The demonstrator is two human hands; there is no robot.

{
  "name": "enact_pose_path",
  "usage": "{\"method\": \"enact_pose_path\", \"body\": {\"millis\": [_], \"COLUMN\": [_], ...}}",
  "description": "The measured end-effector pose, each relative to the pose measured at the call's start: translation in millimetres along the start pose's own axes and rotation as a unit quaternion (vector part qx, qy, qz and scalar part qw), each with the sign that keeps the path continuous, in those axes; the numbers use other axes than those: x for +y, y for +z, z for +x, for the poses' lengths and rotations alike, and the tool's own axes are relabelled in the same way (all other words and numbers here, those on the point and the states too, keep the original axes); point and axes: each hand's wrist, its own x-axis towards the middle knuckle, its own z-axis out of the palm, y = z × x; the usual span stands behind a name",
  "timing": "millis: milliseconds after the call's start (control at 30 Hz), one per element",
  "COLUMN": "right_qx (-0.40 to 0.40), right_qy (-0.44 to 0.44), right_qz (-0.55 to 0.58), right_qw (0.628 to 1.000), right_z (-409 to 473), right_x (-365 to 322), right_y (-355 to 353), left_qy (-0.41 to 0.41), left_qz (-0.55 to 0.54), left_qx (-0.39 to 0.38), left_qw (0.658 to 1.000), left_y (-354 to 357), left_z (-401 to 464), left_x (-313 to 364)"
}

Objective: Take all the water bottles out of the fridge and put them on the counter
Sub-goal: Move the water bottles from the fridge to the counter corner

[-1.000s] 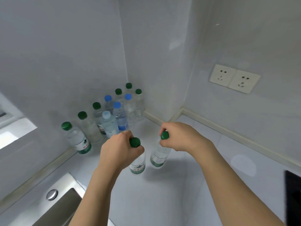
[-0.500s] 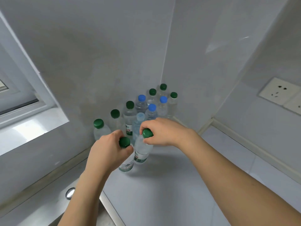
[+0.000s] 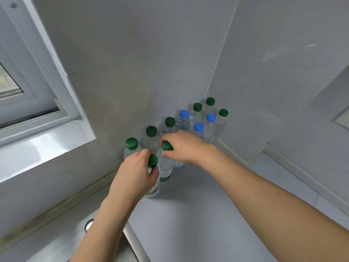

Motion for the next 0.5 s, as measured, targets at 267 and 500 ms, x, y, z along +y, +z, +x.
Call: {"method": "enact_pose_path", "body": {"millis": [267, 500], "right_qx": [0.007, 0.039], "right_qy": [0.020, 0.044], "right_qz": [0.020, 0.153], "right_qw": [1.000, 0.987], "right_z": [0.5, -37.7], "right_x": [-1.9, 11.8], "right_y": [9.1, 18.5], "left_qy": [-0.017, -0.067], "left_qz": [-0.004, 0.118], "left_qx": [0.014, -0.031], "left_qw": [1.000, 0.990], "left_y": [-1.1, -15.1], "left_z": [1.2, -1.2], "left_x": [-2.6, 14.2]}}
